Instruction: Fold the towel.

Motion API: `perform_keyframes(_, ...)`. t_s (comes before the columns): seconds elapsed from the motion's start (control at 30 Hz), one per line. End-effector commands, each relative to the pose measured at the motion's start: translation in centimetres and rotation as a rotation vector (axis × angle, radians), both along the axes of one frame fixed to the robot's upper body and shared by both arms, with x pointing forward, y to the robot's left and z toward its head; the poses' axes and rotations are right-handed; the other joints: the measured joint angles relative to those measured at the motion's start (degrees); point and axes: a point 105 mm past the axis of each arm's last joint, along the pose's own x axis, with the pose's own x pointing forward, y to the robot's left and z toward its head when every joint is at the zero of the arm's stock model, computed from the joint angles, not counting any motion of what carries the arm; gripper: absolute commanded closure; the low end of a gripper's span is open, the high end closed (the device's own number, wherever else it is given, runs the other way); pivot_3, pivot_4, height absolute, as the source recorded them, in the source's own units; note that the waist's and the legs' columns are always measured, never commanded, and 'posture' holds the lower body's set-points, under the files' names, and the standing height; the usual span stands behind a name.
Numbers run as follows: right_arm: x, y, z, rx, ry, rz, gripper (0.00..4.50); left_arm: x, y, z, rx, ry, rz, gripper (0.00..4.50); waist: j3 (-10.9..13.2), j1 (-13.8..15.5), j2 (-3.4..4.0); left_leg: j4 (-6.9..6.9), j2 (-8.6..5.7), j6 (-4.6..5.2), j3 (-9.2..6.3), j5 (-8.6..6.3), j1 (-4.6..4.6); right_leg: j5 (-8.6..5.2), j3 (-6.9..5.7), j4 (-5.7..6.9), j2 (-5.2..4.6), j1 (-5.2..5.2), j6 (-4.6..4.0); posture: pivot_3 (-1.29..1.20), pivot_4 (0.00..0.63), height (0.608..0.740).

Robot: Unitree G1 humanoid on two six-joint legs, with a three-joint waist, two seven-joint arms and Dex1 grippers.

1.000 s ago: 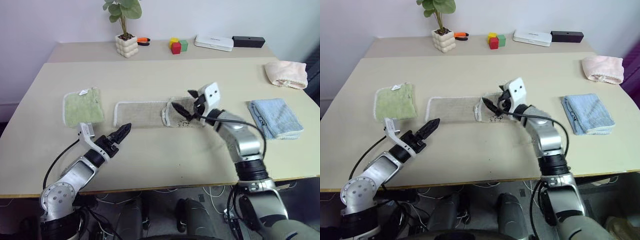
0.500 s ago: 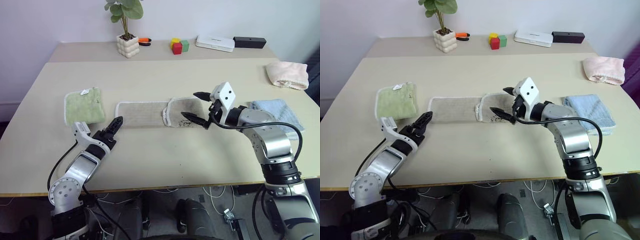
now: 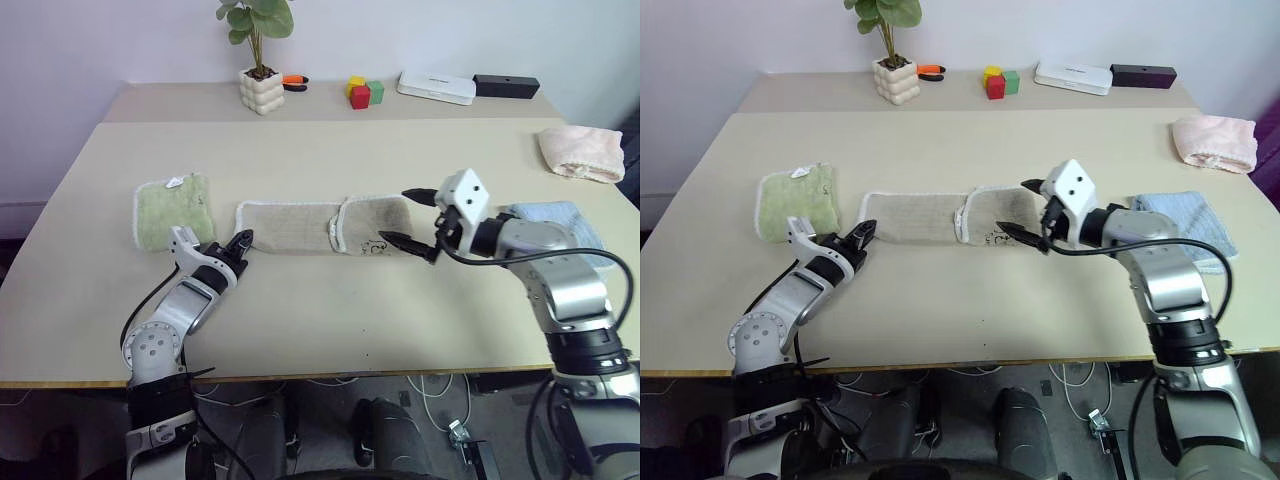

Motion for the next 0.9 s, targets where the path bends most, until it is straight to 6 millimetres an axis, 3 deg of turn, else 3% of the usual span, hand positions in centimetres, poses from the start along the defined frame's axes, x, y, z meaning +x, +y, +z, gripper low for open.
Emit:
perform_keyframes(0.03, -1.3, -0.8, 2.4, 0.023, -0.063, 0.041, 0.0, 0.1, -1.1, 2.8, 0.085, -0.123, -0.058, 4.44, 0.03, 0.05, -0.06, 0.0, 0.0, 0.0, 0.0, 0.0, 0.0, 0.0, 0.0, 0.0, 0.0, 0.0, 0.0, 0.0, 0.15, 0.74)
perform_keyframes(0.2, -1.3, -2.4, 2.2, 0.006, -0.057, -0.012, 0.0, 0.6, -4.7, 6.2, 0.218, -0.306, -0.216, 4.44, 0.06, 0.29, -0.1, 0.01, 0.0, -0.02, 0.0, -0.01, -0.01, -0.06, -0.01, -0.01, 0.0, 0.0, -0.14, 0.0, 0.15, 0.74)
perform_keyframes(0.37, -1.1, -3.3, 2.8, 0.005, -0.082, -0.064, 0.0, 2.5, -8.9, 7.9, 0.296, -0.425, -0.361, 4.44, 0.06, 0.22, -0.11, 0.01, -0.03, -0.01, 0.02, 0.0, -0.01, -0.04, -0.01, -0.06, 0.0, 0.01, -0.15, 0.0, 0.15, 0.74)
perform_keyframes(0.43, -1.4, -3.8, 2.9, -0.002, -0.086, -0.082, 0.0, 3.1, -11.6, 8.2, 0.348, -0.468, -0.46, 4.44, 0.08, 0.22, -0.13, 0.0, -0.03, 0.0, 0.02, 0.0, -0.01, -0.03, -0.02, -0.07, 0.01, 0.01, -0.12, 0.0, 0.15, 0.74)
perform_keyframes(0.53, -2.1, -4.6, 3.3, -0.002, -0.094, -0.105, 0.0, 3.3, -16.0, 8.2, 0.407, -0.524, -0.604, 4.44, 0.09, 0.58, -0.15, 0.01, -0.05, 0.0, 0.0, 0.01, -0.06, 0.02, -0.07, -0.09, 0.01, 0.01, -0.01, 0.0, 0.15, 0.74)
perform_keyframes(0.67, -3.1, -5.3, 3.7, 0.0, -0.107, -0.133, 0.0, 3.2, -19.9, 7.8, 0.445, -0.575, -0.719, 4.44, 0.11, 0.24, -0.17, 0.03, -0.06, 0.02, -0.01, 0.0, -0.17, 0.04, -0.07, -0.23, 0.0, -0.02, 0.01, 0.0, 0.15, 0.74)
perform_keyframes(0.83, -4.4, -6.0, 3.7, -0.004, -0.109, -0.188, 0.0, 2.4, -23.4, 5.7, 0.507, -0.573, -0.854, 4.44, 0.11, 0.15, -0.18, -0.02, -0.04, 0.04, -0.05, -0.02, -0.23, 0.04, -0.11, -0.24, 0.01, -0.11, 0.02, 0.0, 0.15, 0.74)
perform_keyframes(0.9, -4.7, -6.0, 3.7, -0.004, -0.112, -0.206, 0.0, 2.4, -23.9, 4.7, 0.544, -0.567, -0.874, 4.44, 0.12, 0.17, -0.18, -0.02, -0.03, 0.06, -0.06, -0.03, -0.23, 0.01, -0.11, -0.24, 0.01, -0.12, -0.04, 0.0, 0.15, 0.74)
